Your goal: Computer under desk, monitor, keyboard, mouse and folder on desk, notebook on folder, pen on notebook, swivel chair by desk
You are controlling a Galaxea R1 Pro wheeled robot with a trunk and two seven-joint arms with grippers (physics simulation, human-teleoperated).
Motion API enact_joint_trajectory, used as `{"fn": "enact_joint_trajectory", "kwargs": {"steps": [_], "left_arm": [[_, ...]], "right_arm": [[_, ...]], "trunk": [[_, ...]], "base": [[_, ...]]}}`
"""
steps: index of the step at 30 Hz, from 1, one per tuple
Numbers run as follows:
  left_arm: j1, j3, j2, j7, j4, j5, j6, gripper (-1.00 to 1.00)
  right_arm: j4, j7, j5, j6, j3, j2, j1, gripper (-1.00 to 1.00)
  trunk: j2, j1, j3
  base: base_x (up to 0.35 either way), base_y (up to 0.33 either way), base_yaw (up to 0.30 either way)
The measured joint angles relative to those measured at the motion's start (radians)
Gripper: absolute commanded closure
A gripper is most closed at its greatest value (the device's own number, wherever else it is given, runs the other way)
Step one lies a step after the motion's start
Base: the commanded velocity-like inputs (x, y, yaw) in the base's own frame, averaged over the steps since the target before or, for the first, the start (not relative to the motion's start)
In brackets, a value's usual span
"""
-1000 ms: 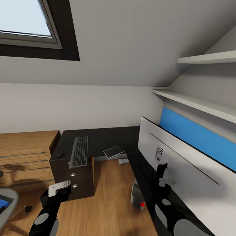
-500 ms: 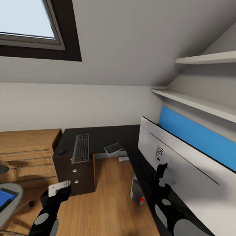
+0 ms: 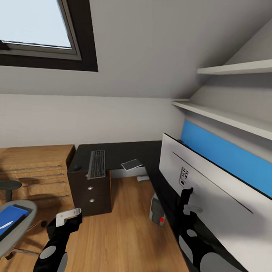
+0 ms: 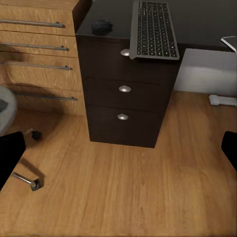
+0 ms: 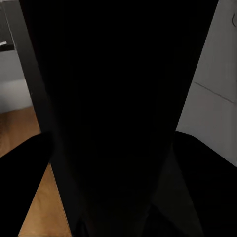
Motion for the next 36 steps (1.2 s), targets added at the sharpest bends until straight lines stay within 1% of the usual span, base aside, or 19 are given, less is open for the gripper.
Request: {"fn": "enact_joint_trajectory", "kwargs": {"steps": [8, 9, 10, 14, 15, 16, 17, 18, 19, 20, 23, 25, 26, 28, 31, 33, 34, 35, 36], "left_arm": [[0.000, 0.000, 0.000, 0.000, 0.000, 0.000, 0.000, -1.00], [0.000, 0.000, 0.000, 0.000, 0.000, 0.000, 0.000, -1.00], [0.000, 0.000, 0.000, 0.000, 0.000, 0.000, 0.000, -1.00], [0.000, 0.000, 0.000, 0.000, 0.000, 0.000, 0.000, -1.00], [0.000, 0.000, 0.000, 0.000, 0.000, 0.000, 0.000, -1.00], [0.000, 0.000, 0.000, 0.000, 0.000, 0.000, 0.000, -1.00], [0.000, 0.000, 0.000, 0.000, 0.000, 0.000, 0.000, -1.00], [0.000, 0.000, 0.000, 0.000, 0.000, 0.000, 0.000, -1.00], [0.000, 0.000, 0.000, 0.000, 0.000, 0.000, 0.000, -1.00], [0.000, 0.000, 0.000, 0.000, 0.000, 0.000, 0.000, -1.00], [0.000, 0.000, 0.000, 0.000, 0.000, 0.000, 0.000, -1.00], [0.000, 0.000, 0.000, 0.000, 0.000, 0.000, 0.001, -1.00], [0.000, 0.000, 0.000, 0.000, 0.000, 0.000, 0.001, -1.00], [0.000, 0.000, 0.000, 0.000, 0.000, 0.000, 0.000, -1.00], [0.000, 0.000, 0.000, 0.000, 0.000, 0.000, 0.000, -1.00], [0.000, 0.000, 0.000, 0.000, 0.000, 0.000, 0.001, -1.00], [0.000, 0.000, 0.000, 0.000, 0.000, 0.000, 0.001, -1.00], [0.000, 0.000, 0.000, 0.000, 0.000, 0.000, 0.001, -1.00], [0.000, 0.000, 0.000, 0.000, 0.000, 0.000, 0.001, -1.00]], "right_arm": [[-0.001, 0.002, 0.009, 0.004, -0.009, 0.000, 0.000, 1.00], [0.001, 0.000, -0.004, 0.000, 0.004, 0.000, 0.000, 1.00], [-0.001, 0.002, 0.006, 0.003, -0.006, 0.000, 0.000, 1.00], [0.001, 0.000, -0.002, -0.001, 0.001, 0.000, 0.000, 1.00], [-0.001, 0.002, 0.009, 0.002, -0.008, 0.000, 0.000, 1.00], [0.001, 0.000, -0.005, -0.002, 0.005, 0.000, 0.000, 1.00], [-0.001, 0.002, 0.011, 0.003, -0.010, 0.001, 0.000, 1.00], [0.001, -0.001, -0.006, -0.003, 0.005, 0.000, 0.000, 1.00], [-0.001, 0.002, 0.009, 0.003, -0.011, 0.001, 0.000, 1.00], [0.001, -0.001, -0.004, -0.002, 0.003, 0.000, 0.000, 1.00], [0.000, 0.001, 0.005, 0.000, -0.003, 0.002, 0.000, 1.00], [0.001, 0.000, -0.007, -0.005, -0.005, 0.001, 0.000, 1.00], [-0.001, 0.001, 0.005, -0.001, -0.015, 0.002, -0.001, 1.00], [-0.001, 0.001, 0.005, 0.000, 0.003, 0.002, 0.000, 1.00], [-0.001, 0.001, 0.001, -0.002, -0.010, 0.002, 0.000, 1.00], [-0.003, 0.002, 0.009, 0.001, -0.004, 0.002, 0.000, 1.00], [0.000, 0.000, -0.004, -0.003, 0.009, 0.001, 0.000, 1.00], [-0.003, 0.002, 0.009, 0.001, -0.008, 0.002, 0.000, 1.00], [0.000, 0.000, -0.007, -0.004, 0.003, 0.001, 0.000, 1.00]], "trunk": [[0.000, 0.000, 0.000], [0.000, 0.000, 0.000], [0.000, 0.000, 0.000], [0.000, 0.000, 0.000], [0.000, 0.000, 0.000], [0.000, 0.000, 0.000], [0.000, 0.000, 0.000], [0.000, 0.000, 0.000], [0.000, 0.000, 0.000], [0.000, 0.000, 0.000], [0.000, 0.000, 0.000], [0.000, 0.000, 0.001], [0.000, 0.000, 0.001], [0.000, 0.000, 0.002], [-0.001, 0.000, 0.004], [-0.001, 0.000, 0.005], [-0.001, 0.000, 0.005], [-0.001, 0.000, 0.006], [-0.001, 0.000, 0.006]], "base": [[-0.302, -0.001, 0.000], [-0.299, -0.028, 0.000], [-0.293, -0.085, 0.000], [-0.287, -0.154, 0.000], [-0.283, -0.190, 0.000], [-0.278, -0.200, 0.000], [-0.275, -0.202, 0.000], [-0.272, -0.202, 0.000], [-0.265, -0.203, 0.000], [-0.243, -0.233, 0.000], [-0.242, -0.237, 0.002], [-0.241, -0.239, 0.216], [-0.239, -0.236, 0.230], [-0.197, -0.193, 0.237], [-0.088, -0.085, 0.244], [-0.035, -0.034, 0.246], [-0.022, -0.021, 0.247], [-0.014, -0.013, 0.248], [-0.011, -0.011, 0.248]]}}
